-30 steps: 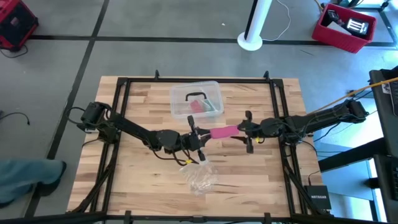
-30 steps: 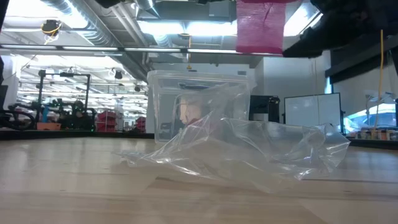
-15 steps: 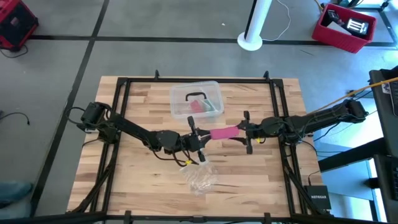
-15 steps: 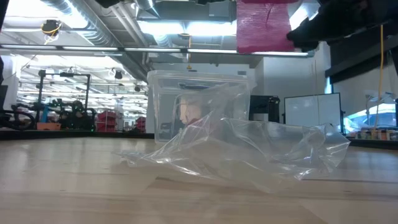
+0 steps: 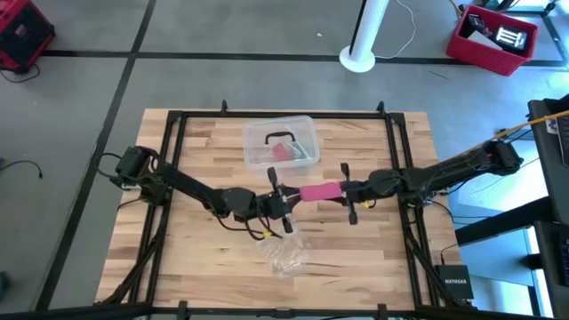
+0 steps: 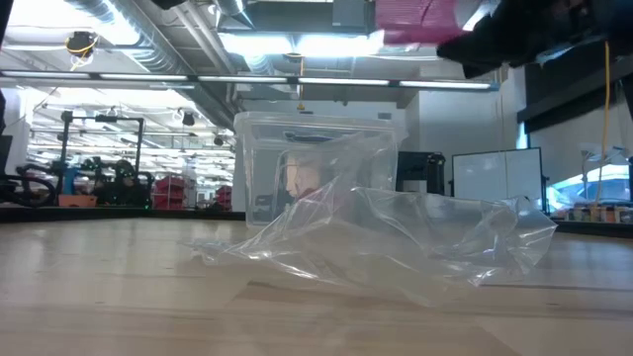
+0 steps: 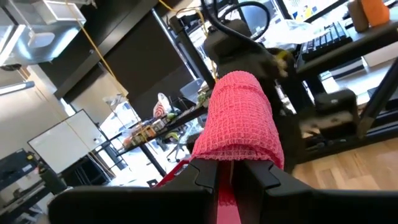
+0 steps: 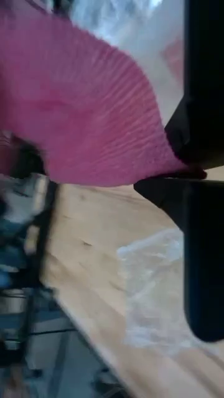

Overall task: Roll bandage
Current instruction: Roll the pink bandage

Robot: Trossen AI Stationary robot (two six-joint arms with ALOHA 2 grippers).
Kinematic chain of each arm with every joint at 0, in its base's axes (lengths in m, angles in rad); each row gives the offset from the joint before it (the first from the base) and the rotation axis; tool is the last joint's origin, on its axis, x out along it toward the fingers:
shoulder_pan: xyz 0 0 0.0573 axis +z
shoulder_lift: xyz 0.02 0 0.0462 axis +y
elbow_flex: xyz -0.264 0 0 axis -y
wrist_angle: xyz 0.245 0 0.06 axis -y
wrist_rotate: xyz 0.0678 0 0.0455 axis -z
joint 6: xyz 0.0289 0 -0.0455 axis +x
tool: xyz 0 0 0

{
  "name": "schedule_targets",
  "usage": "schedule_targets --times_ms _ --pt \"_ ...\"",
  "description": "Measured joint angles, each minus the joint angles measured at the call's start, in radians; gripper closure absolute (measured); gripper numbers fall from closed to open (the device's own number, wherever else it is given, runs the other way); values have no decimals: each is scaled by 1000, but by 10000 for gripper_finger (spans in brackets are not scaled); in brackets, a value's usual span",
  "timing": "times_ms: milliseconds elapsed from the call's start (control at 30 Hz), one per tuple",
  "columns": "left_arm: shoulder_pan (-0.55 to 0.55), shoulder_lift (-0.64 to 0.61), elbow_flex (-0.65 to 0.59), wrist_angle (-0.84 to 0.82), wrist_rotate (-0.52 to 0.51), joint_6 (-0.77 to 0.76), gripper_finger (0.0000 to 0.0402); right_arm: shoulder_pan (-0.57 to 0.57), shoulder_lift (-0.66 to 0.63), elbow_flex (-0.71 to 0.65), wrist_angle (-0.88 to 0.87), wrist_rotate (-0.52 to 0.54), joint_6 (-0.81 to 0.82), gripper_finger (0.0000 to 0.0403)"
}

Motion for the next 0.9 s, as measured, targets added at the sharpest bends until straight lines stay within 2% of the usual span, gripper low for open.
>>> schedule_targets --times_ms 133,267,367,533,633,767,900 --pt "-3 0 0 3 -2 25 380 0 -22 1 -17 0 15 393" --pt "-3 0 0 17 -3 24 380 0 -18 1 -47 -1 158 389" --pt "-3 0 0 17 -3 24 380 0 -3 1 -84 24 213 345" --pt "-3 0 0 19 -3 16 380 0 -1 0 -52 28 210 261" --pt "-3 0 0 21 -3 13 380 0 -1 0 -25 49 171 232" --pt "-3 0 0 20 -3 13 380 0 -1 0 9 83 117 224" --pt "-3 0 0 20 -3 13 380 0 -1 0 15 92 90 246"
